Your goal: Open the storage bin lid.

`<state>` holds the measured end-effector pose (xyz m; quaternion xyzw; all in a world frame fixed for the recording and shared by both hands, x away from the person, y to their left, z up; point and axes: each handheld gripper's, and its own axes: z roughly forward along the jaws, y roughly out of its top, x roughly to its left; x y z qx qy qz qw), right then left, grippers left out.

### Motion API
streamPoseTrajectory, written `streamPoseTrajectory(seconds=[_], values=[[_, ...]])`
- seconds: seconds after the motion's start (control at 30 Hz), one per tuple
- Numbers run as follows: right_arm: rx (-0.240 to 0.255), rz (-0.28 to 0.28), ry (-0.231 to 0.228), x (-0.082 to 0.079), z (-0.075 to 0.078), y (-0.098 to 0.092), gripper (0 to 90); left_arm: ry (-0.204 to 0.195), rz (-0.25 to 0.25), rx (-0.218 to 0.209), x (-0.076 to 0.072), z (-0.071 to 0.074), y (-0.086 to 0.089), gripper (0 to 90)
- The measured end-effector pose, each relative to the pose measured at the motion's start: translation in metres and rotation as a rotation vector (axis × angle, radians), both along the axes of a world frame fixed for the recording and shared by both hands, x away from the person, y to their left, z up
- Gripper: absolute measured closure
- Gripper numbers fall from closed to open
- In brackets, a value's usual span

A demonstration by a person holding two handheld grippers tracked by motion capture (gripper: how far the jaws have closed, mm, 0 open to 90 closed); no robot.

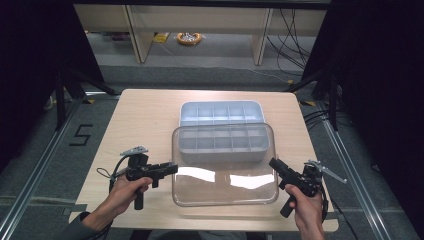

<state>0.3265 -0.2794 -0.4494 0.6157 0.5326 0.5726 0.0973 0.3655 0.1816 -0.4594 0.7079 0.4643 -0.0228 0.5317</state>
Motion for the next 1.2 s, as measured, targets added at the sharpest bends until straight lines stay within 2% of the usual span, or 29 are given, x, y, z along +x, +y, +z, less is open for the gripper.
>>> streamPoseTrajectory(seconds=[0.03, 0.07, 0.13, 0.17, 0.2, 0.27, 0.3, 0.33, 0.43, 0.47, 0.5, 0.53, 0.6, 0.63, 0.67, 0.7, 0.73, 0.77, 0.83, 0.87, 0.9, 0.97, 1.03, 1.07, 1.1, 1.13, 1.17, 1.2], values=[[0.028, 0.004, 0.019, -0.003, 0.000, 0.001, 66.6, 0.000, 0.000, 0.000, 0.000, 0.000, 0.000, 64.5], [-0.007, -0.007, 0.012, -0.004, -0.003, 0.000, 66.6, -0.002, -0.002, 0.003, -0.003, 0.000, 0.000, 64.5], [-0.008, -0.002, 0.015, -0.007, -0.005, -0.001, 66.2, -0.004, -0.010, 0.001, -0.006, 0.001, 0.000, 64.5], [0.018, -0.005, 0.037, -0.010, -0.005, 0.000, 66.2, -0.006, -0.020, -0.003, -0.007, 0.001, 0.000, 64.5], [0.018, -0.005, 0.037, -0.010, -0.005, 0.000, 66.2, -0.006, -0.020, -0.003, -0.007, 0.001, 0.000, 64.6], [0.023, 0.014, 0.009, -0.013, -0.009, -0.003, 66.2, -0.008, -0.021, 0.005, -0.010, 0.000, 0.000, 64.6], [-0.002, 0.006, 0.017, -0.017, -0.011, -0.003, 66.2, -0.008, -0.031, 0.003, -0.013, -0.001, -0.001, 64.7], [0.026, -0.002, 0.044, -0.021, -0.010, -0.002, 66.2, -0.008, -0.031, 0.003, -0.013, -0.001, -0.001, 64.6], [0.022, -0.007, 0.034, -0.026, -0.014, -0.003, 65.8, -0.012, -0.044, 0.021, -0.018, -0.004, -0.003, 64.4], [0.025, -0.010, 0.047, -0.028, -0.015, -0.002, 65.6, -0.013, -0.044, 0.033, -0.019, -0.006, -0.004, 64.3], [0.019, 0.001, 0.032, -0.030, -0.016, -0.003, 65.5, -0.009, -0.039, 0.037, -0.021, -0.008, -0.005, 64.3], [0.024, -0.015, 0.057, -0.032, -0.017, -0.002, 65.6, 0.003, -0.047, 0.042, -0.024, -0.011, -0.006, 64.4], [-0.003, -0.005, 0.039, -0.035, -0.020, -0.004, 65.6, 0.012, -0.055, 0.039, -0.024, -0.014, -0.006, 64.5], [0.023, -0.009, 0.057, -0.037, -0.021, -0.002, 65.6, 0.017, -0.055, 0.046, -0.026, -0.015, -0.006, 64.3], [-0.005, -0.004, 0.047, -0.038, -0.023, -0.004, 65.5, 0.021, -0.059, 0.045, -0.027, -0.017, -0.007, 64.2], [-0.005, -0.004, 0.047, -0.038, -0.023, -0.004, 65.5, 0.027, -0.064, 0.046, -0.028, -0.019, -0.007, 64.2], [0.016, -0.003, 0.058, -0.042, -0.025, -0.003, 65.6, 0.045, -0.066, 0.041, -0.030, -0.022, -0.008, 64.3], [-0.005, 0.003, 0.046, -0.042, -0.027, -0.005, 65.6, 0.044, -0.070, 0.042, -0.031, -0.023, -0.008, 64.2], [-0.031, -0.007, 0.059, -0.044, -0.030, -0.006, 65.5, 0.047, -0.073, 0.047, -0.031, -0.024, -0.008, 64.0], [0.002, -0.016, 0.083, -0.046, -0.029, -0.003, 65.4, 0.054, -0.075, 0.050, -0.032, -0.025, -0.008, 64.0], [-0.032, -0.007, 0.064, -0.046, -0.031, -0.005, 65.4, 0.053, -0.077, 0.054, -0.033, -0.026, -0.009, 63.9], [-0.025, -0.006, 0.061, -0.047, -0.031, -0.006, 65.4, 0.065, -0.083, 0.056, -0.035, -0.029, -0.009, 64.0], [-0.004, -0.011, 0.080, -0.050, -0.032, -0.005, 65.3, 0.067, -0.091, 0.060, -0.037, -0.030, -0.010, 64.0], [-0.004, -0.011, 0.080, -0.050, -0.032, -0.005, 65.3, 0.067, -0.091, 0.060, -0.037, -0.030, -0.010, 64.0], [-0.023, 0.007, 0.055, -0.051, -0.035, -0.007, 65.2, 0.071, -0.091, 0.061, -0.038, -0.031, -0.010, 63.9], [-0.026, -0.004, 0.069, -0.052, -0.035, -0.006, 65.2, 0.073, -0.093, 0.064, -0.038, -0.032, -0.010, 63.9], [0.014, -0.006, 0.095, -0.055, -0.033, -0.004, 65.2, 0.073, -0.093, 0.064, -0.038, -0.032, -0.010, 63.8], [-0.018, 0.002, 0.075, -0.054, -0.037, -0.006, 65.0, 0.076, -0.095, 0.070, -0.039, -0.034, -0.010, 63.8]])
